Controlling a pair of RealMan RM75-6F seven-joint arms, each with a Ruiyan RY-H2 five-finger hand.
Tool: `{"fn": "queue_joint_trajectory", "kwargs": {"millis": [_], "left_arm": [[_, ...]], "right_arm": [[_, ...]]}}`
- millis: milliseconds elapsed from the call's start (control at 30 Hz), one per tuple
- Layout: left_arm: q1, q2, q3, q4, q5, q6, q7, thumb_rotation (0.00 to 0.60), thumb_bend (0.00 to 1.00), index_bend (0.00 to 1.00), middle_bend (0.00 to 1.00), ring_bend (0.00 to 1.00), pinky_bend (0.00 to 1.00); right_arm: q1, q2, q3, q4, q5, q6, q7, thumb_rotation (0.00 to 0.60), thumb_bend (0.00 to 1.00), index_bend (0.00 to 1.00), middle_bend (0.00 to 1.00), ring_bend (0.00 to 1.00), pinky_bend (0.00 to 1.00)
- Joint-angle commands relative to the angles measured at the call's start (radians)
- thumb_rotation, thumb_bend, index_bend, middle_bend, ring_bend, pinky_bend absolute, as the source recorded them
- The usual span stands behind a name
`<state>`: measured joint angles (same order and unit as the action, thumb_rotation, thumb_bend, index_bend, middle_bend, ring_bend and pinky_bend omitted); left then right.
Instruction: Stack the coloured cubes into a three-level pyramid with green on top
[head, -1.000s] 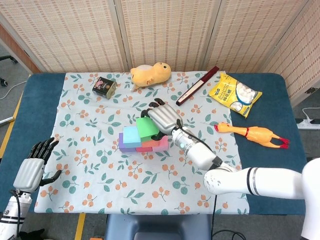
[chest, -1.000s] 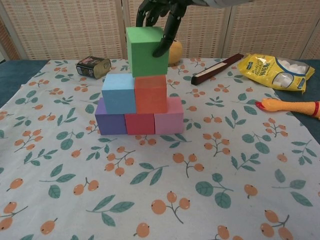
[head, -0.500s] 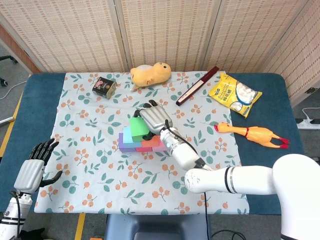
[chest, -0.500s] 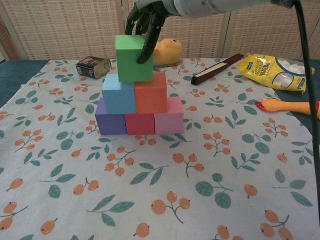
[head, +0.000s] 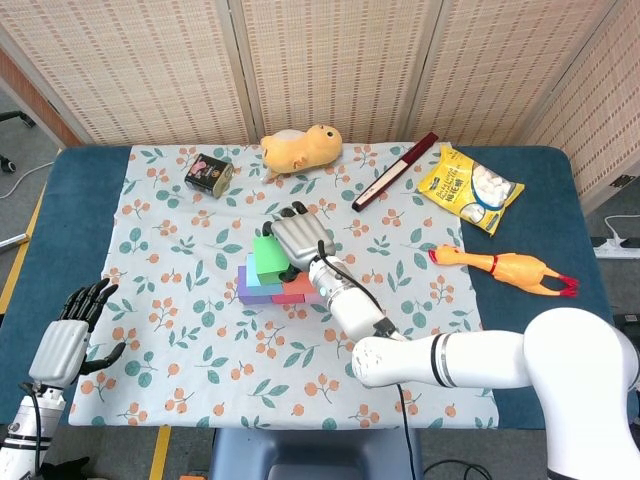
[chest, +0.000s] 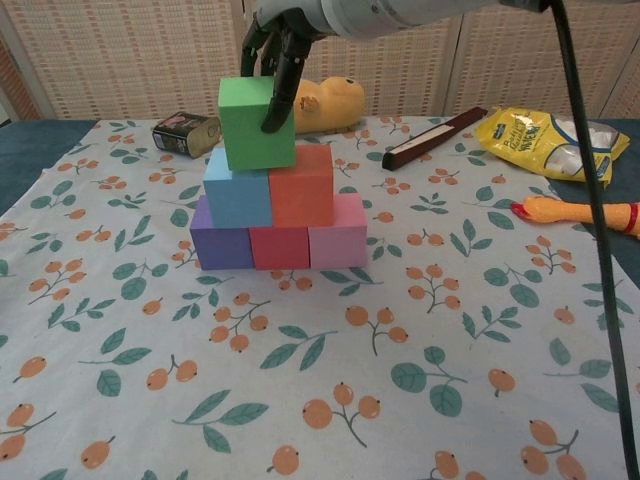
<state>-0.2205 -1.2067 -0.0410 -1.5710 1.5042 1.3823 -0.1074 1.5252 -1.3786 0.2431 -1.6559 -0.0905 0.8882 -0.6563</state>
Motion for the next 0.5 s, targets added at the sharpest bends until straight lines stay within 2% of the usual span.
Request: {"fn": "queue_joint_trajectory", "kwargs": {"millis": [33,500], "left_arm": [[0.000,-0.001,0.000,0.003,0.001,0.000,-0.004,0.600,0.30,0.07,0.00,0.00,0.05],[0.001,-0.006,0.001,0.012,0.003,-0.001,-0.017,0.600,0.30,0.07,0.00,0.00,0.05]], "right_arm": [[0.008,-0.007,0.000,0.005,0.018,0.006,-0.013,0.600,0.17,0.31,0.36,0.12,0.00],[0.018,-0.031,0.011,0.027,0.057,0.018,-0.046,0.600,0.17,0.30,0.36,0.12,0.00]]}}
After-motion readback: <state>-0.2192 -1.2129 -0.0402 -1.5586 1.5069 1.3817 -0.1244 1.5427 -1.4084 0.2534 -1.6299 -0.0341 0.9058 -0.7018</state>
